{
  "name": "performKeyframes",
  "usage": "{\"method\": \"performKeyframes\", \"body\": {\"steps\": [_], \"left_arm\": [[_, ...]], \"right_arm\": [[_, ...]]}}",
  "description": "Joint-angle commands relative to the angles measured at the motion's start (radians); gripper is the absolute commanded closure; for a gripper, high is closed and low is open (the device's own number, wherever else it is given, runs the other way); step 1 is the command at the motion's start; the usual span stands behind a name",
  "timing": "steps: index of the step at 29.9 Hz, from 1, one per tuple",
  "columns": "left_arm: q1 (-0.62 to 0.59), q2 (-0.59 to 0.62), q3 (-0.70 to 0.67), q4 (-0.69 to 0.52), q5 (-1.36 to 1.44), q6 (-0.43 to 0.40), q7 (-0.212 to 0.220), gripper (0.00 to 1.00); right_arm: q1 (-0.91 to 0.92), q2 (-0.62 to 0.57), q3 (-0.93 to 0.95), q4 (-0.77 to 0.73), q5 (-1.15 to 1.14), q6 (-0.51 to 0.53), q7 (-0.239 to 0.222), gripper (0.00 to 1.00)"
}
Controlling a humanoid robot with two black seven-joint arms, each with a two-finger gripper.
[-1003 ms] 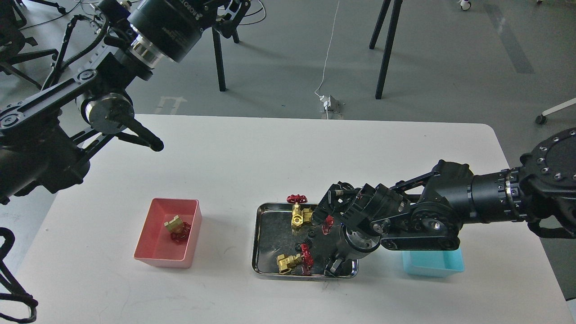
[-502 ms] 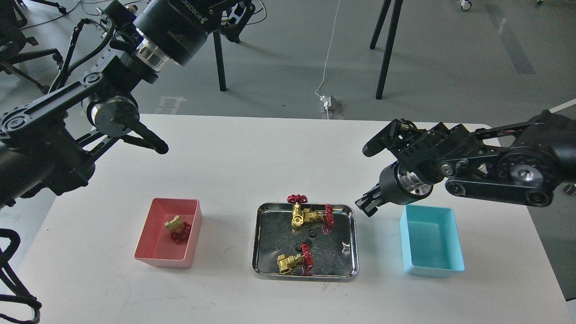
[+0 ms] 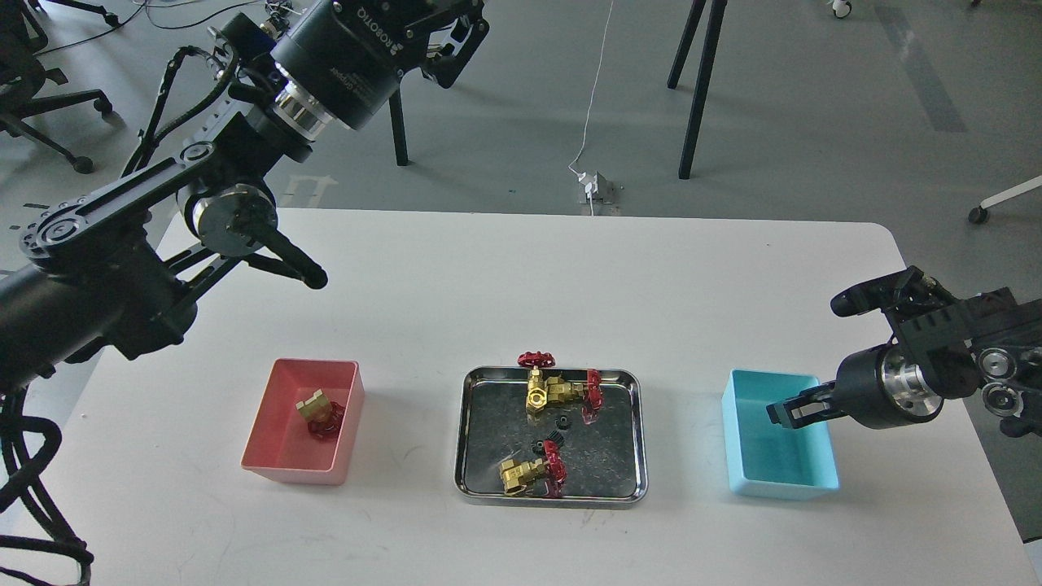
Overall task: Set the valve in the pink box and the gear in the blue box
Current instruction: 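Open the right gripper to drop the gear and withdraw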
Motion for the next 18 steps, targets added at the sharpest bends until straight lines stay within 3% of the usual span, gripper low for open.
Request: {"method": "performKeyframes", "body": {"steps": [1,5,9,13,16,18], "left_arm": [[0.002,0.001,0.008,0.005,0.001,0.000,0.000,0.33],[0.003,0.001,0.016,0.008,0.003,0.006,0.000,0.33],[0.009,0.001,0.016,0.041,0.004,0.011,0.000,0.33],[0.003,0.003,0.018,0.119,0.004,0.003,0.000,0.33],[-0.006,0.006,0.016,0.150,0.004,-0.013,0.000,0.33],[-0.008,0.007,0.001,0.156,-0.002,-0.053,0.000,0.25]], "right_arm": [[-0.018,0.000,0.030,-0.002,0.005,-0.004,0.005,0.01],[-0.020,-0.008,0.096,-0.006,0.015,-0.005,0.005,0.01],[-0.024,-0.008,0.292,-0.052,0.173,-0.048,0.005,0.01],[-0.030,0.072,0.542,-0.182,0.620,-0.137,0.002,0.01],[-0.032,0.148,0.700,-0.330,0.953,-0.133,0.004,0.01],[-0.038,0.242,0.806,-0.452,1.128,-0.102,0.005,0.01]]}}
